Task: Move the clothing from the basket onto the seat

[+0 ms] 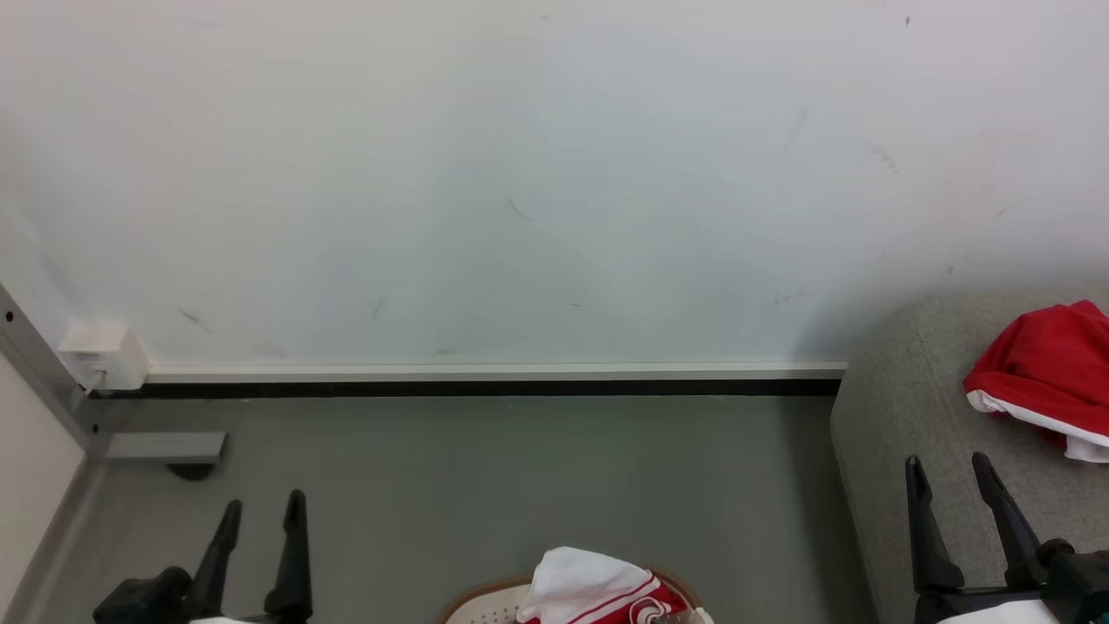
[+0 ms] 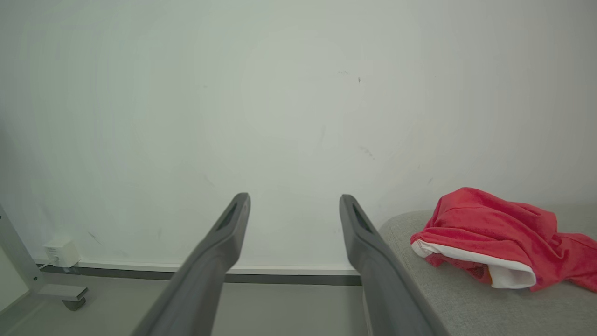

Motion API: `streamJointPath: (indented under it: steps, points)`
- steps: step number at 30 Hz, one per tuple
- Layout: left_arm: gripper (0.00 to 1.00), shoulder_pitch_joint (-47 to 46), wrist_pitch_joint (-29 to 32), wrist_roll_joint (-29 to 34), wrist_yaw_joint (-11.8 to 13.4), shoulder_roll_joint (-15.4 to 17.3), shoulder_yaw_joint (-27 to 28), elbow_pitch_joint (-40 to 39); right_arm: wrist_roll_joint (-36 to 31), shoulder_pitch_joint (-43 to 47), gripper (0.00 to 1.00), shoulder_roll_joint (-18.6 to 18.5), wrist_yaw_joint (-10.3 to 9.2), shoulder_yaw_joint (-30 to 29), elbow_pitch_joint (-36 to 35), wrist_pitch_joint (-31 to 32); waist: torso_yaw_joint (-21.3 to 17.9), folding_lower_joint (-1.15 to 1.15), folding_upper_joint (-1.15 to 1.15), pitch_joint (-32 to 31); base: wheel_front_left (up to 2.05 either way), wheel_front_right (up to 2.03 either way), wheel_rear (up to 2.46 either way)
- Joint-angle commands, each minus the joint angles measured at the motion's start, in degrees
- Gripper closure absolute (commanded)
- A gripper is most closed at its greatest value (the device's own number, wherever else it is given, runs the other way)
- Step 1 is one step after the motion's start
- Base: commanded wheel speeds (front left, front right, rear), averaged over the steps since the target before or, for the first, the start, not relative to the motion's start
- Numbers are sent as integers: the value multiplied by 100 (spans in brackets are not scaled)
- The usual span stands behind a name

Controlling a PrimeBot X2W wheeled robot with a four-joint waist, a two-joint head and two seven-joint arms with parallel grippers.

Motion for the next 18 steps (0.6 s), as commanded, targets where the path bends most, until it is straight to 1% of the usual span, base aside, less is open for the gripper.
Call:
streamJointPath:
  steps: [1, 7, 11, 15, 18]
  points:
    - [0, -51, -2, 101, -1, -7, 29, 12, 29, -53, 0, -21, -13, 3, 17, -45, -6, 0, 0, 2, 0, 0, 0]
    - [0, -87, -2, 111, -36, -49, 44, 34, 52, -160, 0, -46, -13, 68, 9, -40, -113, 0, 0, 95, 0, 0, 0]
    - [0, -200, -3, 63, -48, -67, -90, 136, 29, -281, 0, -130, -13, 55, -37, -32, -263, 0, 0, 260, 0, 0, 0]
    - [0, -460, -2, -134, -52, -64, -458, 355, -29, -476, 0, -220, -13, 2, -105, -31, -447, 0, 0, 550, 0, 0, 0]
    - [0, -715, -2, -351, -42, 57, -796, 514, -57, -686, 0, -215, -13, -15, -192, -32, -611, 0, 0, 919, 0, 0, 0]
